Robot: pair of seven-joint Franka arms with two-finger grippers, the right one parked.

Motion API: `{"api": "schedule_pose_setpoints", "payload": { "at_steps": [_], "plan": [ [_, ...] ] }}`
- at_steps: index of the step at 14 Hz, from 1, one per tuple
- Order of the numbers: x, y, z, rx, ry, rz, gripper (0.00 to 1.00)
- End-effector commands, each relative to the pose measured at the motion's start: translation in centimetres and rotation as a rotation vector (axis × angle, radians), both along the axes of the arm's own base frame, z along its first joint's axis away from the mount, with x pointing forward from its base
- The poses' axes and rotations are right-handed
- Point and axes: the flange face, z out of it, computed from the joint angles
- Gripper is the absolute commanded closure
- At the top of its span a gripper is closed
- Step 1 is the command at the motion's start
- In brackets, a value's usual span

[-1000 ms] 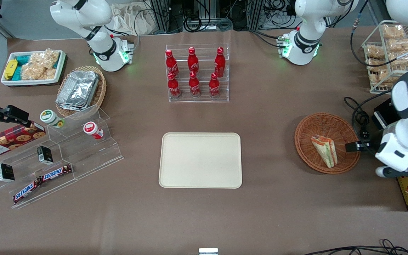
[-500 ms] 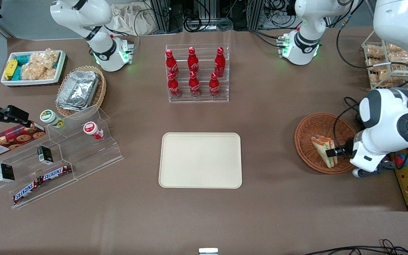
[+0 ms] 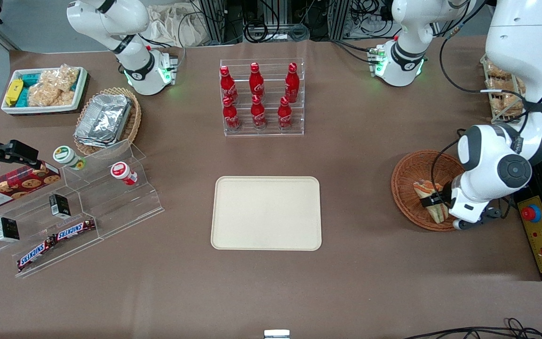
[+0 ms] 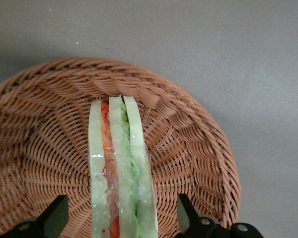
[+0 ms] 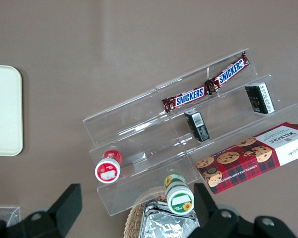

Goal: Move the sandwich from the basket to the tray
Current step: 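Lower the open left gripper around the sandwich and close it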

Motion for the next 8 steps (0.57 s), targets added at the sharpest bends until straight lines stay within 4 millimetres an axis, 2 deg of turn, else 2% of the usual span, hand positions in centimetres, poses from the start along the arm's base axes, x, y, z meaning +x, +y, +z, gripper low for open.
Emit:
{"api": "schedule_pose_setpoints", "payload": {
  "at_steps": [1, 2, 5, 6, 8],
  "plan": [
    [-0.8, 0.2, -0.5, -0.012, -0.019, 0.024, 0.18],
    [-0.9, 0.4, -0.6, -0.011, -0.016, 0.026, 0.39],
    [-0.8, 0.1, 0.0, -0.006, 0.003, 0.016, 0.86],
    [-0.6, -0.3, 0.9, -0.005, 0.017, 0.01, 0.97],
    [0.6, -0.7, 5.0, 0.009, 0.049, -0.001, 0.99]
  ]
}}
